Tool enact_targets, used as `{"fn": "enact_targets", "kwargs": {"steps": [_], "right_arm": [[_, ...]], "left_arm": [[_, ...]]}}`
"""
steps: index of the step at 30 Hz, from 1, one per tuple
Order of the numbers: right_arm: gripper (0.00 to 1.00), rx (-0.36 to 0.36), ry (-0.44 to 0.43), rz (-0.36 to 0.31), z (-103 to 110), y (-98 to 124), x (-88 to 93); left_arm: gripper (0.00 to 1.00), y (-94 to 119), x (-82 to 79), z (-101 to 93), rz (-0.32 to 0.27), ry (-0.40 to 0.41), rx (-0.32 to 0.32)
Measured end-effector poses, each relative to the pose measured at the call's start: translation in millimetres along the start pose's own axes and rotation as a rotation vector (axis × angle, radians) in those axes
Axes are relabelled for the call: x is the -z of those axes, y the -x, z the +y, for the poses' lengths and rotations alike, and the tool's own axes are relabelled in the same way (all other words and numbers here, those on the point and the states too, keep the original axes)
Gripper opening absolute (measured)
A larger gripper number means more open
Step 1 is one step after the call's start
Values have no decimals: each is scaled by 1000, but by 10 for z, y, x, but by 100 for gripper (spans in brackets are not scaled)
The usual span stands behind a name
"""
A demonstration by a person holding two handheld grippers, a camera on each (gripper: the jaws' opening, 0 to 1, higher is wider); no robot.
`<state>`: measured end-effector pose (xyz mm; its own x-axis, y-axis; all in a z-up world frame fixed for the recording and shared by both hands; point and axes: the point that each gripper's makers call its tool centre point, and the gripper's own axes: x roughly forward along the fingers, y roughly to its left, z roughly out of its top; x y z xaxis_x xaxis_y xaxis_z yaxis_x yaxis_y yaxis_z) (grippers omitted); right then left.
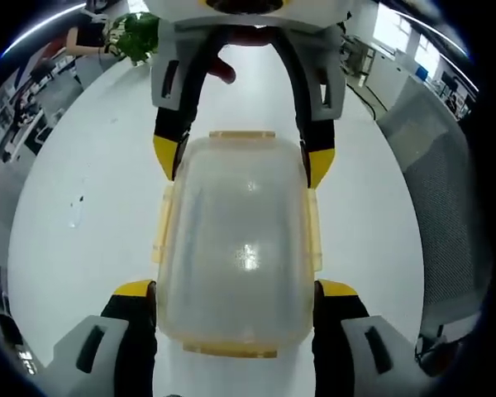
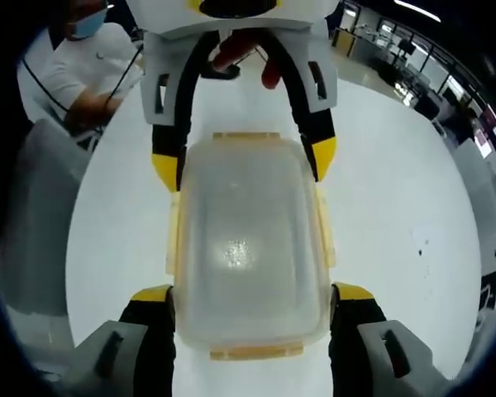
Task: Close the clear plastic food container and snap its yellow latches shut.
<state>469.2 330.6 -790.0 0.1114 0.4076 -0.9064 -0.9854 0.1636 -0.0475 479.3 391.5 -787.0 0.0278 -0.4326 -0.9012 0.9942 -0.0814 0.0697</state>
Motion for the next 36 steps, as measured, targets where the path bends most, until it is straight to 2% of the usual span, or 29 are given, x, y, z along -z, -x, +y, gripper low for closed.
{"fn": "enact_targets", "kwargs": {"steps": [2, 6, 7, 8, 9, 11, 13, 15, 18, 20, 22, 27, 31, 36], "right_arm": [[77, 5, -4, -48, -12, 3, -27], [78, 25, -79, -186, -21, 33, -65], [78, 33, -113, -226, -22, 51, -80], [79, 40, -128, -239, -20, 63, -71], [80, 62, -133, -284, -27, 91, -96], [83, 86, -163, -349, -29, 135, -116], [85, 128, -222, -416, -57, 197, -92], [89, 151, -335, -525, -83, 264, -115], [90, 199, -409, -595, -122, 330, -76], [90, 239, -427, -615, -129, 344, -64], [90, 256, -461, -652, -128, 343, -90], [88, 289, -489, -678, -112, 310, -131], [88, 314, -483, -684, -131, 321, -142], [88, 337, -513, -699, -151, 385, -90]], "left_arm": [[77, 2, 2, 13, -19, 10, -5], [79, 34, -85, 14, -157, 117, -15], [79, 46, -66, 10, -169, 116, -19], [79, 53, -87, 4, -197, 120, -29], [80, 70, -119, -13, -243, 125, -37], [83, 86, -134, -12, -293, 147, -58], [86, 102, -121, -13, -339, 167, -86], [87, 120, -105, 0, -375, 185, -118], [86, 200, -137, 19, -486, 276, -159], [83, 251, -164, 39, -552, 337, -169], [84, 274, -164, 71, -585, 377, -188], [84, 258, -148, 65, -599, 404, -224], [79, 280, -162, 75, -616, 407, -269], [80, 290, -140, 93, -639, 481, -272]]}}
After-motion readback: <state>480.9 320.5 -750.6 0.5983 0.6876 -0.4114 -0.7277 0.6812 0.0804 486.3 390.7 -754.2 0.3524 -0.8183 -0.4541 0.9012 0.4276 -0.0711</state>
